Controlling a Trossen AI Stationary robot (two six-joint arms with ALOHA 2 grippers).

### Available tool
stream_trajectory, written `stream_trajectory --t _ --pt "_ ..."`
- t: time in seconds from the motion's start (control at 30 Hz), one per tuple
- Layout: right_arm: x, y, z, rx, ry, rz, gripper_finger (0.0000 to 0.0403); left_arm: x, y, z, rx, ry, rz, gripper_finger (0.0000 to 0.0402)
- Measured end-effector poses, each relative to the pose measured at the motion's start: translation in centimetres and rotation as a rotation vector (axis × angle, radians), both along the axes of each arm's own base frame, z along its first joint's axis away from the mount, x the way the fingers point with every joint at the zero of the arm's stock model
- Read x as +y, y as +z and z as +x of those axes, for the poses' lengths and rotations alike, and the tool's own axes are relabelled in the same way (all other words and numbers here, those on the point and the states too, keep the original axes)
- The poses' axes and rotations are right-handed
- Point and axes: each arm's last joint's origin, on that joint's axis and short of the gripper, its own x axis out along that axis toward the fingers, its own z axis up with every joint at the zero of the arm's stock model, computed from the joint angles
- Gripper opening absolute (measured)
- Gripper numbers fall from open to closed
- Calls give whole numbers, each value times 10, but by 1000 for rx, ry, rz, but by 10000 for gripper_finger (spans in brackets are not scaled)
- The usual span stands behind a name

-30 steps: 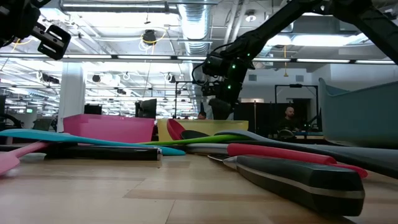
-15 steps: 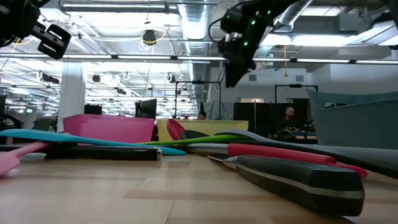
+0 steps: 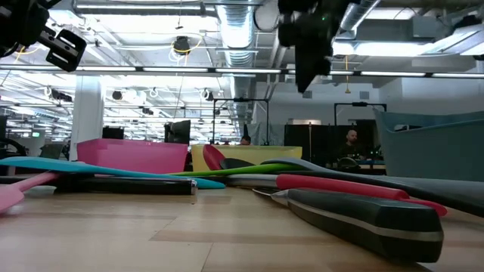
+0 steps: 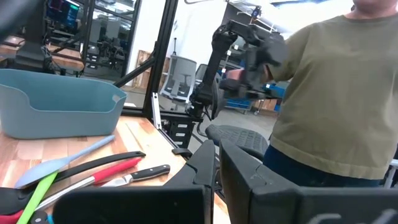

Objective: Pick & Place Kitchen Items
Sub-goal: Put the light blue serving spoon into the dark blue bin

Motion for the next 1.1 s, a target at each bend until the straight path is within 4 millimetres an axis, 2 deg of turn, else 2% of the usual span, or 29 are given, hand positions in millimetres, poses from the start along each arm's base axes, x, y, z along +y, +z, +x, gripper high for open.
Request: stream_trajectory --t 0.2,0.37,0.53,0.73,0.93,1.1 --pt "64 -6 6 25 56 20 177 0 0 0 0 0 0 8" --pt "90 -24 16 91 75 36 235 0 0 0 -1 0 -1 8" --pt "99 -54 25 221 83 36 278 0 -1 1 13 0 6 8" --pt "103 -88 39 318 90 32 285 -2 -3 3 33 -4 15 8" --pt "113 -101 43 344 111 27 285 -2 -4 5 51 -3 23 8" --pt "130 -106 46 211 93 49 285 -2 -4 5 50 -2 22 8"
